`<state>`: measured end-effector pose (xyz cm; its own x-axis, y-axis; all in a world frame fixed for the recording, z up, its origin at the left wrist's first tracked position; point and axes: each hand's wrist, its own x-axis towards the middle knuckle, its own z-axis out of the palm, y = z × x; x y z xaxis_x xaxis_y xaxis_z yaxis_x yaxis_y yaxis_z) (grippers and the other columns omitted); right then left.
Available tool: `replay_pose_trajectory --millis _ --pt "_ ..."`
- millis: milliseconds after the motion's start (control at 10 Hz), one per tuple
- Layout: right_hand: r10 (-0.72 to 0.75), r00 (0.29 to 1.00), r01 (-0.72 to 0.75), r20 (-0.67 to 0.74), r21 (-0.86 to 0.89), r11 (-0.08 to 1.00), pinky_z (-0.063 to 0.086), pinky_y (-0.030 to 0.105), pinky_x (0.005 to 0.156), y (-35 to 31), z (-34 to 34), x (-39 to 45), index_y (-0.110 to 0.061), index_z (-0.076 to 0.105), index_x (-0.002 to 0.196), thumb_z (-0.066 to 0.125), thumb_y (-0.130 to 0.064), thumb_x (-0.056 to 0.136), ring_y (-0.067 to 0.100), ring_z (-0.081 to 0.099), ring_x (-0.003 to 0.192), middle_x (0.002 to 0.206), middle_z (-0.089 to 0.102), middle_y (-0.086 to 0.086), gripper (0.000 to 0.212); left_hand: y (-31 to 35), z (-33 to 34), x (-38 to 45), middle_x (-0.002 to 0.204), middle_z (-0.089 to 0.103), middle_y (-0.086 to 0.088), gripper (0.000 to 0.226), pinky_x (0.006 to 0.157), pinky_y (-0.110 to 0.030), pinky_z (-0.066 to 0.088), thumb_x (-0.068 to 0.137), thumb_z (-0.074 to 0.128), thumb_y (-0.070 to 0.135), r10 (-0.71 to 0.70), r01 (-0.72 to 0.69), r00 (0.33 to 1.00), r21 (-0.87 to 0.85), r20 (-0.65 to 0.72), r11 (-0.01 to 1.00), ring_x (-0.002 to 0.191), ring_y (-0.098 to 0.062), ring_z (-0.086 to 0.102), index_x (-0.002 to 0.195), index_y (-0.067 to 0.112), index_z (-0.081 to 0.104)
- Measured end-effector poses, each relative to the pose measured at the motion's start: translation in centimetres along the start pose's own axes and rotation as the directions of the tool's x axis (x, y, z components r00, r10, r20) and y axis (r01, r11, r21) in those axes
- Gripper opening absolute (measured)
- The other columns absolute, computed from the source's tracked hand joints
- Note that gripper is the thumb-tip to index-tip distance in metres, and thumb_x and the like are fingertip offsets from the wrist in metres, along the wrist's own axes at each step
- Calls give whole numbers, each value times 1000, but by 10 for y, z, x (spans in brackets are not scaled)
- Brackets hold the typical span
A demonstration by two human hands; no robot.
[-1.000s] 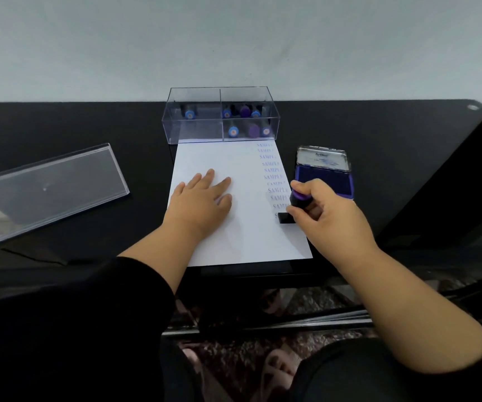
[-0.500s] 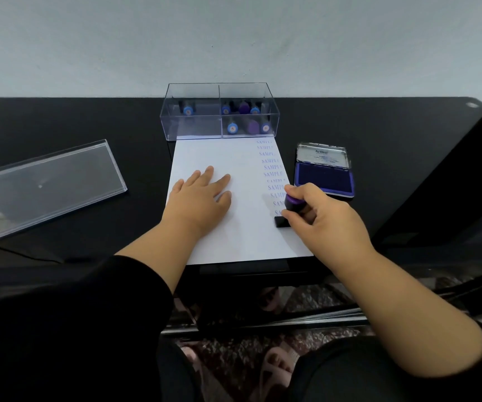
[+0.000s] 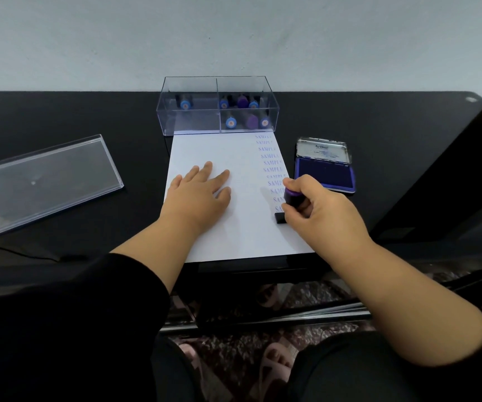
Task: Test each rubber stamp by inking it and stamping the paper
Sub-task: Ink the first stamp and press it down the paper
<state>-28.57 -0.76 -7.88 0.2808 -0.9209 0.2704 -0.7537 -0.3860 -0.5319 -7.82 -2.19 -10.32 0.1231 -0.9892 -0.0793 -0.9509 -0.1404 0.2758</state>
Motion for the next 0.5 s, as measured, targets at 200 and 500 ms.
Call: replay_pose_trajectory --millis 200,500 --pt "-37 999 36 -15 -21 999 41 14 61 2 0 -5 -25 59 118 62 -22 87 5 48 63 61 42 -25 32 0 0 0 160 3 7 48 117 -34 -4 101 23 40 3 -3 1000 2 -3 1000 147 -13 0 149 41 19" --pt "1 1000 -1 7 24 1000 51 29 73 0 -4 1 -25 61 108 65 -20 84 10 60 71 76 65 -14 25 0 0 0 160 3 7 48 117 -35 -3 101 23 40 4 -4 1000 4 -2 1000 147 -13 0 149 41 19"
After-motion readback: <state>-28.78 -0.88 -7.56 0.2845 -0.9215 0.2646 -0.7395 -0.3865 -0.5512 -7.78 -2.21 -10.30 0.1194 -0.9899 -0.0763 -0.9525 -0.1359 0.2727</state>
